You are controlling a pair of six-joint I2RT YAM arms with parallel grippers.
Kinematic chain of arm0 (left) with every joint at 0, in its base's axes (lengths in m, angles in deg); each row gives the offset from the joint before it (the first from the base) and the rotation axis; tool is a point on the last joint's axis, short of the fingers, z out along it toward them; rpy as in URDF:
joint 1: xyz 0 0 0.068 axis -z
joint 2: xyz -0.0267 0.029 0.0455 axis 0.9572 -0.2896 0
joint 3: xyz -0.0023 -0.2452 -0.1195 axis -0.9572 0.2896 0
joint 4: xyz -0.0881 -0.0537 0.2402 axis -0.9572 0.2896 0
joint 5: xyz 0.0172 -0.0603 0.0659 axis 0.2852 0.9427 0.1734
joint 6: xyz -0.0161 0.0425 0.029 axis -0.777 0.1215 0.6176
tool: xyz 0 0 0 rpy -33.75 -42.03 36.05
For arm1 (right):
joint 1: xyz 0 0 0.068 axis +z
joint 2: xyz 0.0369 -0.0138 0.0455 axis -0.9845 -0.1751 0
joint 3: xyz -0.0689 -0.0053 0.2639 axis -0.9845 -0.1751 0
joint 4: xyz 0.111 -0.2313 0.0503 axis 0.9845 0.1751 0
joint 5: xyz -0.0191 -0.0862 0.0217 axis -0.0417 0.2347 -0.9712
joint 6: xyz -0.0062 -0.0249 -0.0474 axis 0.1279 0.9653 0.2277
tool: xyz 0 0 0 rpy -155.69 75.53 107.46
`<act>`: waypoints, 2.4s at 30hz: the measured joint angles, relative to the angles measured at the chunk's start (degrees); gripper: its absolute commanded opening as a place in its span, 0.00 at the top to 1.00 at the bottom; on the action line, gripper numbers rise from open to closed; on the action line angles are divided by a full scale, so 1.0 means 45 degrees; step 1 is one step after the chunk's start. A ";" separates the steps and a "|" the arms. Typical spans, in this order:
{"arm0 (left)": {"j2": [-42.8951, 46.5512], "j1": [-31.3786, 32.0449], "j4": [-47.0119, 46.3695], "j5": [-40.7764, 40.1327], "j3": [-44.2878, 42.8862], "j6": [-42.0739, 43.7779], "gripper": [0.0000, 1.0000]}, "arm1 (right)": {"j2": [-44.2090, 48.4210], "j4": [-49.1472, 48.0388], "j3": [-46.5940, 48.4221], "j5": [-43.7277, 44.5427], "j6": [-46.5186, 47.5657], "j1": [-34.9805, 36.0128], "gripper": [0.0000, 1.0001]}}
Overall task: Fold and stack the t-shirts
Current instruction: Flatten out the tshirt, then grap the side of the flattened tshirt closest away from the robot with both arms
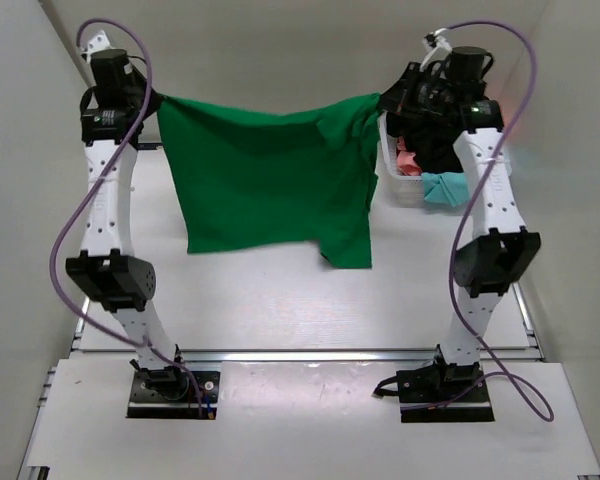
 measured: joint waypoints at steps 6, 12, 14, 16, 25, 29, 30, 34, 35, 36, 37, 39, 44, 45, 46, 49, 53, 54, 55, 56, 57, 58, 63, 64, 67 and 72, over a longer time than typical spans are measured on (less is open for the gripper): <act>0.4216 -0.0015 -0.0432 -0.0879 0.2671 0.0340 1.00 | 0.2390 -0.0209 -0.0583 -0.0282 0.0155 -0.0874 1.00; 0.9734 0.0248 -0.1054 -0.2021 0.8238 0.0583 1.00 | 0.6407 -0.0481 -0.5445 -0.0510 0.0563 -0.0442 1.00; 1.1021 0.0398 -0.1044 -0.2307 1.0467 0.0534 1.00 | 0.7295 -0.0364 -0.7626 -0.0636 0.0646 -0.0015 1.00; 1.1710 0.0495 -0.0860 -0.2346 1.2643 0.0413 1.00 | 0.7796 -0.0092 -1.0108 -0.0651 0.0714 0.0398 1.00; 1.1327 0.0291 0.0151 -0.1384 1.8991 -0.0311 0.74 | 0.7567 0.2769 -1.6344 0.1608 0.1588 0.2055 0.34; 1.1487 0.0287 -0.0029 -0.0971 1.9181 -0.0646 0.73 | 0.8388 0.2803 -1.6597 0.1972 0.1705 0.1729 0.36; 1.1608 0.0287 -0.0126 -0.0860 1.9283 -0.0733 0.72 | 0.8714 0.2735 -1.6723 0.2103 0.1705 0.1724 0.39; 1.1934 0.0287 -0.0015 -0.0787 1.9671 -0.0850 0.72 | 0.9486 0.2453 -1.7631 0.2132 0.1579 0.2463 0.45; 1.2007 0.0287 0.0049 -0.0792 1.9739 -0.0845 0.72 | 0.9636 0.2414 -1.8015 0.2147 0.1501 0.2788 0.45; 1.2075 0.0287 0.0102 -0.0806 1.9783 -0.0845 0.69 | 0.9782 0.2361 -1.8423 0.2283 0.1360 0.3177 0.45; 1.2123 0.0287 0.0204 -0.0874 1.9802 -0.0821 0.65 | 0.9938 0.2263 -1.8870 0.2438 0.1243 0.3589 0.46; 1.2162 0.0287 0.0418 -0.1132 1.9817 -0.0787 0.65 | 1.0414 0.1938 -1.9836 0.2798 0.0942 0.4498 0.47; 1.1662 0.0287 0.0719 -0.1982 1.9827 -0.0777 0.54 | 1.1336 0.0865 -2.1420 0.3526 -0.0034 0.6183 0.43; 1.1273 0.0287 0.0782 -0.2200 1.9783 -0.0787 0.53 | 1.1322 0.0554 -2.1536 0.3662 -0.0175 0.6436 0.42; 1.0812 0.0335 0.0806 -0.2375 1.9730 -0.0797 0.53 | 1.1273 0.0287 -2.1609 0.3837 -0.0321 0.6679 0.42; 0.9811 0.0602 0.0816 -0.2778 1.9642 -0.0811 0.50 | 1.1006 -0.0432 -2.1706 0.4099 -0.0670 0.7368 0.42; 0.8995 0.0690 0.0797 -0.3254 1.9428 -0.0816 0.49 | 1.0720 -0.1161 -2.1706 0.4342 -0.0933 0.7762 0.42; 0.8840 0.0695 0.0772 -0.3419 1.9356 -0.0816 0.48 | 1.0710 -0.1258 -2.1706 0.4405 -0.0967 0.7800 0.42; 0.8714 0.0699 0.0738 -0.3585 1.9283 -0.0811 0.48 | 1.0710 -0.1341 -2.1706 0.4483 -0.0967 0.7830 0.42; 0.8602 0.0704 0.0729 -0.3725 1.9215 -0.0806 0.47 | 1.0710 -0.1428 -2.1706 0.4556 -0.0971 0.7839 0.42; 0.8505 0.0699 0.0646 -0.3871 1.9171 -0.0801 0.44 | 1.0705 -0.1515 -2.1706 0.4639 -0.0962 0.7864 0.42; 0.8451 0.0699 0.0559 -0.3988 1.9171 -0.0782 0.44 | 1.0705 -0.1583 -2.1706 0.4731 -0.0952 0.7917 0.41; 0.8257 0.0627 0.0272 -0.4367 1.9249 -0.0826 0.40 | 1.0326 -0.1938 -2.1706 0.5153 -0.0821 0.8291 0.40; 0.8199 0.0617 0.0204 -0.4410 1.9292 -0.0855 0.39 | 1.0151 -0.1962 -2.1706 0.5255 -0.0782 0.8393 0.39; 0.7878 0.0622 -0.0044 -0.4444 1.9419 -0.0860 0.43 | 0.9758 -0.1904 -2.1692 0.5785 -0.0787 0.8612 0.39; 0.7038 0.0665 -0.0476 -0.4269 1.9521 -0.0996 0.64 | 0.9695 -0.1564 -2.1522 0.6897 -0.1146 0.8660 0.40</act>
